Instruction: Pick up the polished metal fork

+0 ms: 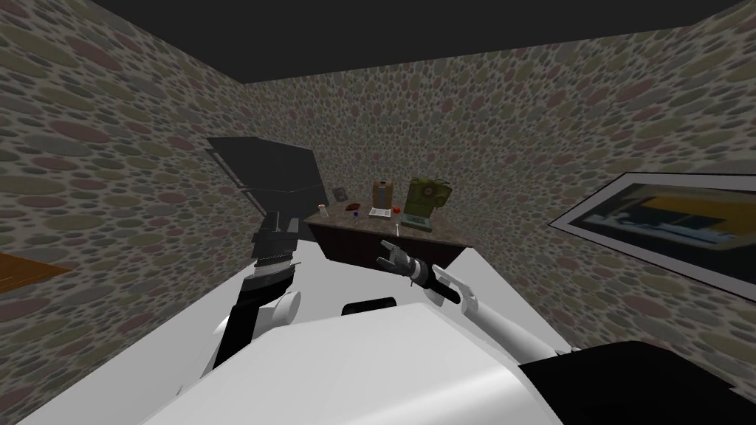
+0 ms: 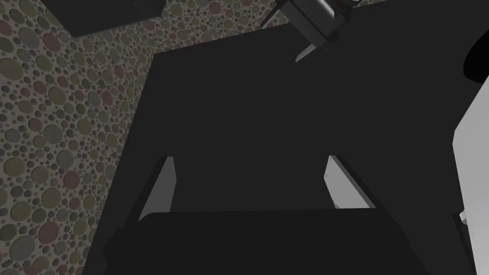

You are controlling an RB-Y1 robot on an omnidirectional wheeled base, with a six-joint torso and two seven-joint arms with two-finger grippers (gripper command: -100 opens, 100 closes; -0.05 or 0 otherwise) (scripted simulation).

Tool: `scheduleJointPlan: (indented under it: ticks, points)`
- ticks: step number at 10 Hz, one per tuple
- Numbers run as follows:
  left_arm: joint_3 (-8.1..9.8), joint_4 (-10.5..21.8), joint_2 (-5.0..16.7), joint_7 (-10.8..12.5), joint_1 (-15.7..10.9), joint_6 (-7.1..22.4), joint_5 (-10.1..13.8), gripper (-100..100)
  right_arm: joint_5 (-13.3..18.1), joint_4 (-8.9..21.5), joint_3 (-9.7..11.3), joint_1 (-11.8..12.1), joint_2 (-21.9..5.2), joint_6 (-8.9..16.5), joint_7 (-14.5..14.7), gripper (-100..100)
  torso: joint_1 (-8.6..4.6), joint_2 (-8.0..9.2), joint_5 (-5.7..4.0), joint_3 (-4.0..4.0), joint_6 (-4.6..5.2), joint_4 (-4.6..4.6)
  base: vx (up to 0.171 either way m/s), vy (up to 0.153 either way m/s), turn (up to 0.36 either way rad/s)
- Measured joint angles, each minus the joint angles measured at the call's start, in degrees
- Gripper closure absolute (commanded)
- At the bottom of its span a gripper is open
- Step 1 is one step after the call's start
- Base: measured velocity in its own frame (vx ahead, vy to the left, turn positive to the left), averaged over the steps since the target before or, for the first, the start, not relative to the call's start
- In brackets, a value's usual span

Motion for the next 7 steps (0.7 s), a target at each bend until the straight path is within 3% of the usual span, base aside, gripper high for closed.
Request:
scheduleJointPlan:
  ticks: [4, 5, 7]
  points:
    - [0.00, 0.00, 0.00, 0.00, 0.00, 0.00, 0.00, 0, 2.55, 2.87, 5.65, -2.17, -7.14, -0.42, 5.36, -100, 0.00, -0.02, 0.00, -0.02, 0.00, -0.01, 0.015, 0.031, 0.184]
    - [-0.01, 0.00, 0.00, 0.00, -0.01, 0.00, 0.00, 0, 3.38, 4.98, 7.55, -4.05, -8.49, -0.64, 6.56, -100, 0.01, -0.08, -0.01, -0.05, -0.06, -0.02, 0.023, 0.020, 0.115]
    - [0.00, 0.00, 0.00, 0.00, 0.00, 0.00, 0.00, 0, 4.60, 5.90, 10.25, -5.18, -12.02, -0.35, 8.78, -100, 0.01, -0.09, 0.00, -0.05, -0.03, -0.02, 0.032, 0.029, 0.168]
